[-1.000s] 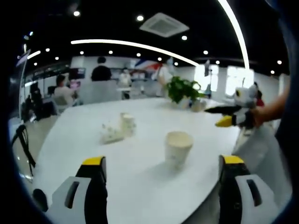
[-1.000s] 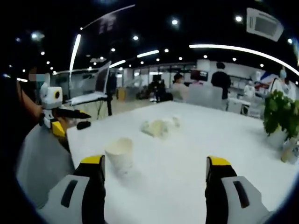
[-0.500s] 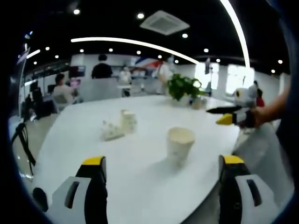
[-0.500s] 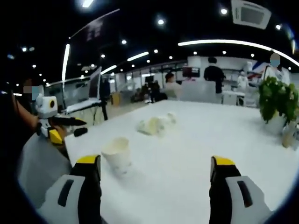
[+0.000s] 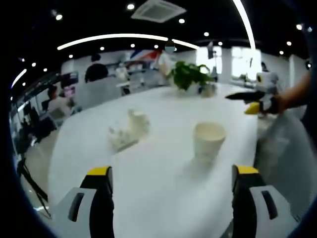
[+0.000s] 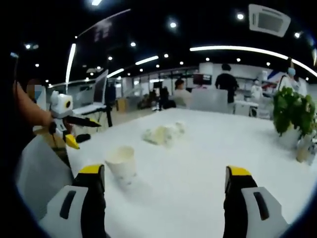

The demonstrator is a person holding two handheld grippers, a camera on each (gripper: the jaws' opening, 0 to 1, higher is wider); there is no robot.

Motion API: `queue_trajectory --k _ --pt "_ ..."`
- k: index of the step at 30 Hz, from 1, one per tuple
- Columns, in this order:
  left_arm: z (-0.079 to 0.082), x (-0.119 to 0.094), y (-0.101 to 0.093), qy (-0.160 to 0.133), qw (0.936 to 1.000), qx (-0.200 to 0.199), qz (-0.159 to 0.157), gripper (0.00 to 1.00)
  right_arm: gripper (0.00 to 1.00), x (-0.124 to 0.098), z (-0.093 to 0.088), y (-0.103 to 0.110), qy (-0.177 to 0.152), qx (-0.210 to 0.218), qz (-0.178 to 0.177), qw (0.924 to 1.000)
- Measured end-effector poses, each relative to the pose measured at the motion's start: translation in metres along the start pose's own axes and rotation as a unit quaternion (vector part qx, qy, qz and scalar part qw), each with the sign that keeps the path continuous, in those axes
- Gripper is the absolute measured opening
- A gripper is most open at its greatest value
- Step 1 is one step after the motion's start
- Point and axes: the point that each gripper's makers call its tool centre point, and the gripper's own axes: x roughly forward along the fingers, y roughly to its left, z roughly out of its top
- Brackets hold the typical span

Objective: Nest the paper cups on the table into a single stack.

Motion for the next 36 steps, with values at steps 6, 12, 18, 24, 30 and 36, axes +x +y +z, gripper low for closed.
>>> queue_trajectory --k 6,12,18,24,30,36 --pt "0.021 0.018 0.025 0.023 0.9983 0.048 -0.022 0.99 0.99 0.0 0.001 -0.002 -0.004 0.001 -0.004 1.0" --pt "0.038 0.04 0.037 0.05 0.9942 0.079 -0.053 0.99 0.99 0.0 -0.002 -0.005 0.008 0.004 -0.007 0.9999" --pt "0.046 0.062 0.051 0.079 0.9871 0.118 -0.075 0.99 0.99 0.002 -0.004 -0.003 0.013 -0.001 -0.004 0.9999" --pt "0.059 0.081 0.064 0.102 0.9769 0.16 -0.097 0.97 0.99 0.003 -0.004 -0.004 0.015 0.001 -0.004 0.9999" --pt "0.083 0.104 0.079 0.114 0.9665 0.198 -0.116 0.94 0.98 0.003 -0.006 -0.006 0.016 0.007 -0.008 0.9998" --pt "0.096 0.128 0.094 0.132 0.953 0.24 -0.13 0.92 0.98 0.003 -0.008 -0.007 0.019 0.01 -0.008 0.9997"
